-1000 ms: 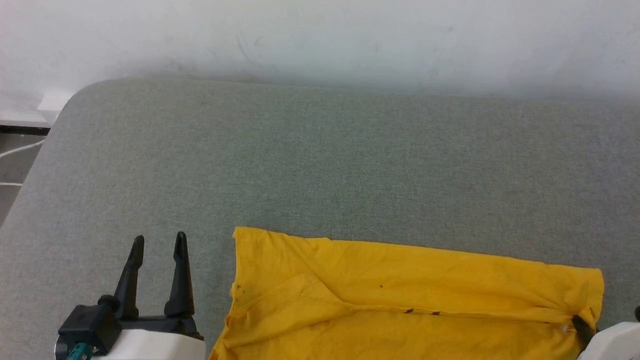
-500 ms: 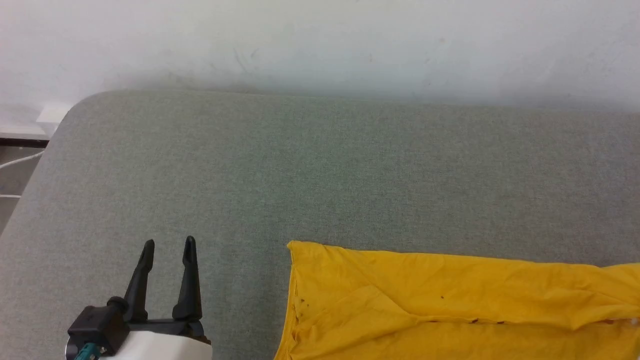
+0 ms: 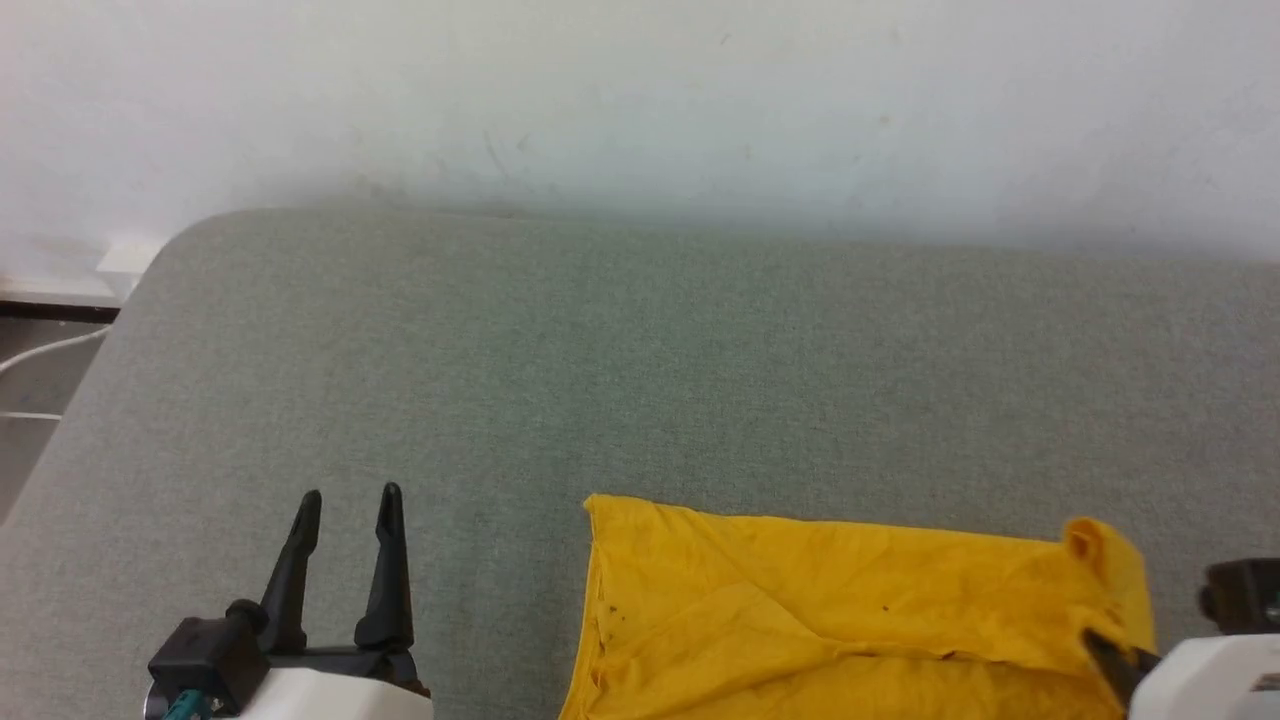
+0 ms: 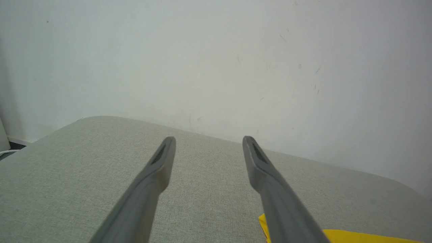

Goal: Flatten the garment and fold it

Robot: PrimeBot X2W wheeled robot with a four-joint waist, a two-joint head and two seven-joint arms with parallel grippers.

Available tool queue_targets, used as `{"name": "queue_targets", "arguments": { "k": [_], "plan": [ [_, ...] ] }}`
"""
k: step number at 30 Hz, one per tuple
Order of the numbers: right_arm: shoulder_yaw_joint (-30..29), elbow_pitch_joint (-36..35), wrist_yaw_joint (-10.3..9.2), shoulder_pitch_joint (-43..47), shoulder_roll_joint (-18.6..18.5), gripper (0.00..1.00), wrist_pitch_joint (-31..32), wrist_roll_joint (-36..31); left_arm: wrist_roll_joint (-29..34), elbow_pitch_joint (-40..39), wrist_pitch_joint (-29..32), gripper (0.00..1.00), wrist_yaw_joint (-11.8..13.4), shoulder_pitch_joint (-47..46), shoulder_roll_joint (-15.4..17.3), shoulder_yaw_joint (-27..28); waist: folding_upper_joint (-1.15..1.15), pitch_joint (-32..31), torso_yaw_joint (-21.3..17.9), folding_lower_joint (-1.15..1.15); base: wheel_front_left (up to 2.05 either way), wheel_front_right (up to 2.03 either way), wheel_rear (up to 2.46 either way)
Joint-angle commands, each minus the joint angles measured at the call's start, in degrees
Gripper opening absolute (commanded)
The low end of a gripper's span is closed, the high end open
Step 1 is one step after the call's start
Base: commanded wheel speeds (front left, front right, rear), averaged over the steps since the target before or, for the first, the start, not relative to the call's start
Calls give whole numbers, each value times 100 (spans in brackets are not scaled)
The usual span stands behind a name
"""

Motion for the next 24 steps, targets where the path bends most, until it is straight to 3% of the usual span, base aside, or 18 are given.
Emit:
{"name": "queue_targets", "arguments": {
  "k": [1,10,18,24],
  "plan": [
    [176,-189,-5,32,50,0,99,121,-48,7,-27,100,-29,90,-14,-8,0,-121,81,0,0,0,0],
    [1512,-301,-5,-412,328,0,366,554,280,53,-27,100,-35,120,-9,-114,0,-281,384,0,0,0,0],
    [2260,356,-5,-1089,661,0,269,810,320,69,-27,100,-43,63,-11,-275,0,-249,768,0,0,0,0],
    [2447,1072,-5,-1489,759,0,52,875,344,110,-27,100,-45,4,-12,-401,0,-140,1048,0,0,0,0]
  ]
}}
